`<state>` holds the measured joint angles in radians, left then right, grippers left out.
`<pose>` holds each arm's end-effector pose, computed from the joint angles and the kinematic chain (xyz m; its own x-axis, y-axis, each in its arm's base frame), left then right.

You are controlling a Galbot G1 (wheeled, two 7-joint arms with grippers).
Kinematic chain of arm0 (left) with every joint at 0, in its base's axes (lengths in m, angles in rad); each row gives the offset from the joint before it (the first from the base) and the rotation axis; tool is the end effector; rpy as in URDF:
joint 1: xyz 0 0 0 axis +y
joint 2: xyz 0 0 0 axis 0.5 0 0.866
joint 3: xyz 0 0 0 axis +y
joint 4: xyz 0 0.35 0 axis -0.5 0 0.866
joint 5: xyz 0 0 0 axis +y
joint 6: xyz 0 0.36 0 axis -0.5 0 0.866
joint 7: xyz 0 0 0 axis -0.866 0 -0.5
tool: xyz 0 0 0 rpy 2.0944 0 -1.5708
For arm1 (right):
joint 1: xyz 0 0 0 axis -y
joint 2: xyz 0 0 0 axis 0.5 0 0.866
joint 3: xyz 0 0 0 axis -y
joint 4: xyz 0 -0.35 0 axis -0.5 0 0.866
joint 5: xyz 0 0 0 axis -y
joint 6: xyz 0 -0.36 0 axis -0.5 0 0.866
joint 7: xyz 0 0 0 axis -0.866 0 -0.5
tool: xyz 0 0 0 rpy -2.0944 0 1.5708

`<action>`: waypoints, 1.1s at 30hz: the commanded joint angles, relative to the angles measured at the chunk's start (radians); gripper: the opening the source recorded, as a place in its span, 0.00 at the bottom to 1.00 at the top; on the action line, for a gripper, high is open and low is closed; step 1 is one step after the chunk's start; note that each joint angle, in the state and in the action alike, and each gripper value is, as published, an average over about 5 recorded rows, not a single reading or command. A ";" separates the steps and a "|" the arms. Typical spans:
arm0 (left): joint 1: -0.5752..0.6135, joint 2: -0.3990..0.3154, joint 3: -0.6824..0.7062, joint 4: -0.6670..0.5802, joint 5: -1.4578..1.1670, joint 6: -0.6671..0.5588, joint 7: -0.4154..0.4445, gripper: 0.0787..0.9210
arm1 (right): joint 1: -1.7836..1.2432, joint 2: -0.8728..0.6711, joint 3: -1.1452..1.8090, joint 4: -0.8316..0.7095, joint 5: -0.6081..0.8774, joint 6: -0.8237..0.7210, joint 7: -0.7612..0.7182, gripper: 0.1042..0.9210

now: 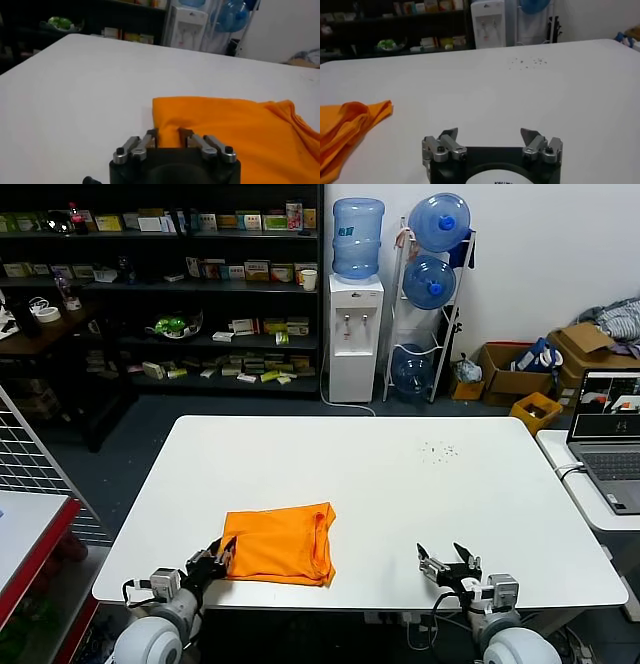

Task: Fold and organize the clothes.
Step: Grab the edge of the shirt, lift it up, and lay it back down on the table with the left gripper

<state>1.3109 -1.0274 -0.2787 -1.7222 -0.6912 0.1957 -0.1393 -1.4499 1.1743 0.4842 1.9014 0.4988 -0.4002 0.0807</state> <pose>0.2557 0.0790 -0.3774 -0.8750 0.1745 0.4515 0.1069 0.9794 -0.1712 0.2267 -0.0777 -0.3360 -0.8619 -0.1184 0.4930 -0.0736 0.9913 0.1094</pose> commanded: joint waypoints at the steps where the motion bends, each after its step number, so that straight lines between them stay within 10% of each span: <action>1: -0.003 -0.011 0.002 -0.011 -0.036 0.010 -0.005 0.26 | 0.000 0.001 0.000 -0.002 0.000 0.000 -0.001 0.88; 8: 0.024 -0.008 -0.011 -0.170 0.008 0.031 -0.073 0.05 | 0.001 0.003 0.002 -0.006 0.000 0.003 -0.002 0.88; 18: 0.109 0.083 -0.095 -0.465 0.046 0.154 -0.226 0.04 | 0.006 -0.003 0.000 -0.011 0.004 0.006 -0.004 0.88; 33: 0.139 0.433 -0.332 -0.116 -0.032 0.063 -0.190 0.04 | -0.002 -0.027 0.019 0.004 0.017 0.016 -0.010 0.88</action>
<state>1.4339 -0.8134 -0.4722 -2.0153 -0.6886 0.3043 -0.3189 -1.4490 1.1515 0.4958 1.9020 0.5149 -0.3881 0.0719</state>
